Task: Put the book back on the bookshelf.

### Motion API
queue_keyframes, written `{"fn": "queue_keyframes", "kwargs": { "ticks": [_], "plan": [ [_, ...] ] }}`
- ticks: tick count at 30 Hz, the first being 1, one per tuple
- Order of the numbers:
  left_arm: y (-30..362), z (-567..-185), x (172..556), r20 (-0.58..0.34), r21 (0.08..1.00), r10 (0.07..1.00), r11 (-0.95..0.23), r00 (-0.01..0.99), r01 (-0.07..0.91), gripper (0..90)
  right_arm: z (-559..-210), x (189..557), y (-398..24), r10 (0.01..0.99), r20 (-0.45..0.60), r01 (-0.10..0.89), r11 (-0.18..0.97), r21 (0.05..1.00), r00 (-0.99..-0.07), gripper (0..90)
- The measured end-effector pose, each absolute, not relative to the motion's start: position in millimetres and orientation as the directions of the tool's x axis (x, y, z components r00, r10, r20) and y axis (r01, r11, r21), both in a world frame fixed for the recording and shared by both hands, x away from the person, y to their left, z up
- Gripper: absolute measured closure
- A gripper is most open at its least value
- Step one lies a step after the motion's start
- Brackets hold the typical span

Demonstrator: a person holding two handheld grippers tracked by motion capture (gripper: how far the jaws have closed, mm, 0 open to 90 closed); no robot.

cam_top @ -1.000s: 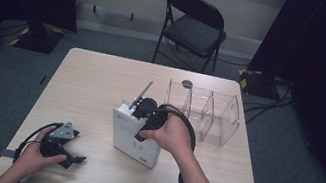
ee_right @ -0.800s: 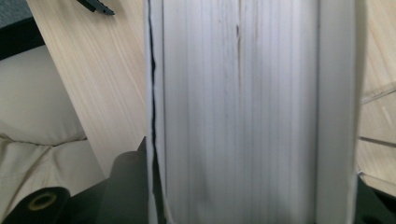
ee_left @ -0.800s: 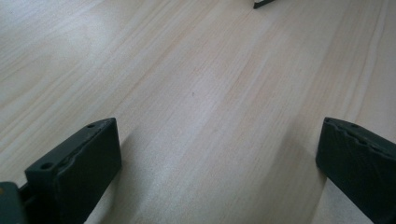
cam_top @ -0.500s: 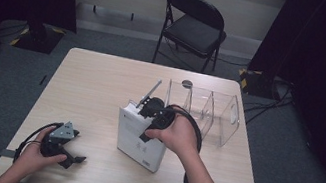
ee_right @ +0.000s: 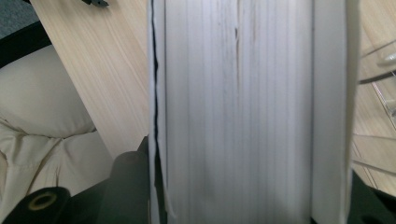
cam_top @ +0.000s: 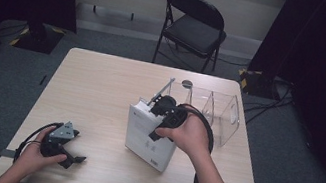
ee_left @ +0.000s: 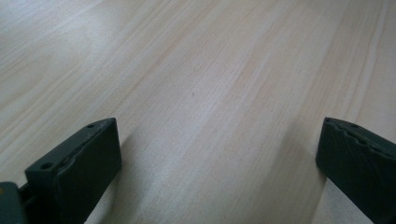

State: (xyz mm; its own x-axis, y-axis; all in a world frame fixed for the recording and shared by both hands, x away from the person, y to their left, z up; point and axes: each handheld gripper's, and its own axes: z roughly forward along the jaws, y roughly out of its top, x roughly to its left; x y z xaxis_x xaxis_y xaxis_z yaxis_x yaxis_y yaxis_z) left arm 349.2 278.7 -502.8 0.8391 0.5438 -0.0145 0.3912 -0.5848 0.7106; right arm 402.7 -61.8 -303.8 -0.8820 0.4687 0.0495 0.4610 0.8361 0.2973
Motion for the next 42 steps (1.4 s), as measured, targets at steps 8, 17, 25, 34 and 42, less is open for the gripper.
{"fn": "queue_keyframes", "kwargs": {
  "ticks": [8, 17, 25, 34, 42],
  "plan": [
    [279, -503, 349, -0.015, 0.712, 0.543, -0.584, 0.839, 0.391, 0.0, -301, 402, -75, 0.494, 0.062, 0.488, 0.816, 0.312, -0.867, 51.7],
    [279, -503, 349, -0.014, 0.711, 0.544, -0.584, 0.839, 0.391, 0.0, -295, 400, -91, 0.527, 0.072, 0.52, 0.794, 0.315, -0.847, 51.7],
    [279, -503, 349, -0.014, 0.711, 0.544, -0.585, 0.839, 0.391, 0.0, -293, 398, -103, 0.537, 0.062, 0.528, 0.791, 0.31, -0.841, 51.7],
    [279, -503, 349, -0.014, 0.711, 0.544, -0.584, 0.839, 0.391, 0.0, -292, 396, -114, 0.55, 0.052, 0.538, 0.785, 0.308, -0.833, 51.7],
    [279, -503, 349, -0.014, 0.711, 0.544, -0.585, 0.839, 0.391, 0.0, -290, 394, -124, 0.568, 0.05, 0.554, 0.775, 0.305, -0.822, 51.7]
  ]
}}
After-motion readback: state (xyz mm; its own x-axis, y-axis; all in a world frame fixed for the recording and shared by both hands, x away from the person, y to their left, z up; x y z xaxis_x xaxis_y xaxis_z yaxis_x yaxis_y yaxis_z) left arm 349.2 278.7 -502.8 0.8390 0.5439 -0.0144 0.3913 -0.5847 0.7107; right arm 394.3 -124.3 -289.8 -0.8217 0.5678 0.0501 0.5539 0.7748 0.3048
